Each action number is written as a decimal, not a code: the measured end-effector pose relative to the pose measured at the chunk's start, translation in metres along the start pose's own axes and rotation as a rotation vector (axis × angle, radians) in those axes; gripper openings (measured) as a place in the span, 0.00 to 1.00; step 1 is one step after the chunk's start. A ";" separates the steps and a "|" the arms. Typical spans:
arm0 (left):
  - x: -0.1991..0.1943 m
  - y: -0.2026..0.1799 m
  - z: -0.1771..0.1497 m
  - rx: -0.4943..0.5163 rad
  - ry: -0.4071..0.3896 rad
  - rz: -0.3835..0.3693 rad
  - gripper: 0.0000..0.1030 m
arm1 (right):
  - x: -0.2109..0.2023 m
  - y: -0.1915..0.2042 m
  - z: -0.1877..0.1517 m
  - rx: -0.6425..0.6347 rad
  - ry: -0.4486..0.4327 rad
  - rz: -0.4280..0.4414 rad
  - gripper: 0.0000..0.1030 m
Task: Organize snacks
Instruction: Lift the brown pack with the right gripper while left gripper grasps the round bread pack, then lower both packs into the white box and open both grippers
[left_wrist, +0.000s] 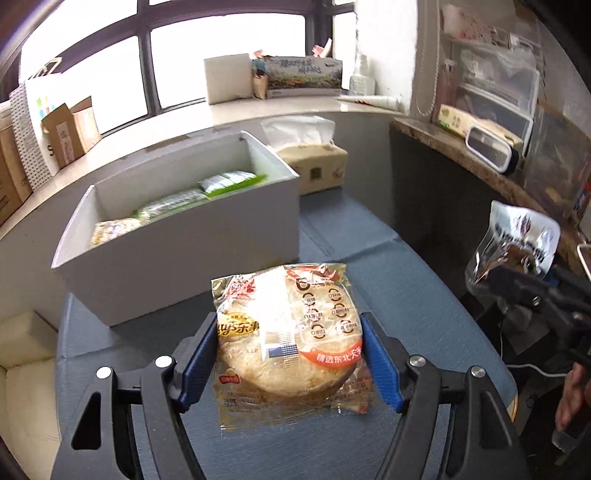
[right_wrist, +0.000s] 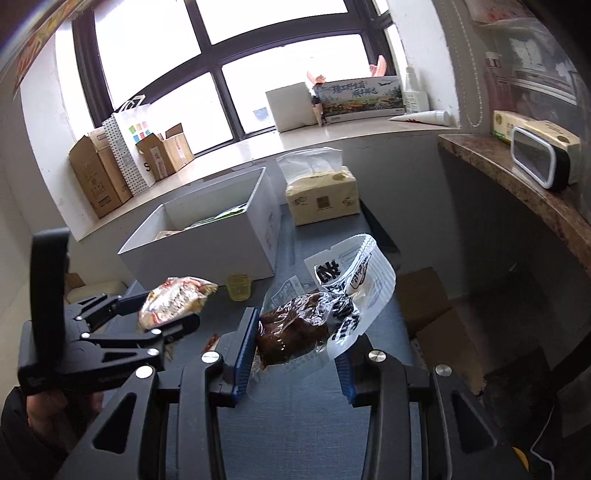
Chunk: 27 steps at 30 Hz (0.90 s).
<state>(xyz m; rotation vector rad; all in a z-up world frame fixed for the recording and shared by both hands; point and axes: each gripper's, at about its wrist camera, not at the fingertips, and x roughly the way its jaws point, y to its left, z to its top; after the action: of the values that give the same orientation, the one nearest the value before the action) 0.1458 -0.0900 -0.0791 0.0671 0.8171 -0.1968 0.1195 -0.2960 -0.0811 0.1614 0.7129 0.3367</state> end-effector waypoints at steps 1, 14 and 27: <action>-0.009 0.013 0.004 -0.024 -0.018 0.009 0.75 | 0.006 0.007 0.004 -0.012 0.001 0.029 0.41; 0.003 0.161 0.099 -0.217 -0.113 0.105 0.76 | 0.134 0.091 0.123 -0.071 0.042 0.246 0.41; 0.067 0.204 0.109 -0.228 -0.018 0.156 1.00 | 0.222 0.118 0.152 -0.040 0.199 0.264 1.00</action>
<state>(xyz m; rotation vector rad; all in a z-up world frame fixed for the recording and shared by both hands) 0.3089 0.0848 -0.0567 -0.0850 0.8082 0.0429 0.3481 -0.1113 -0.0727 0.1860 0.8828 0.6248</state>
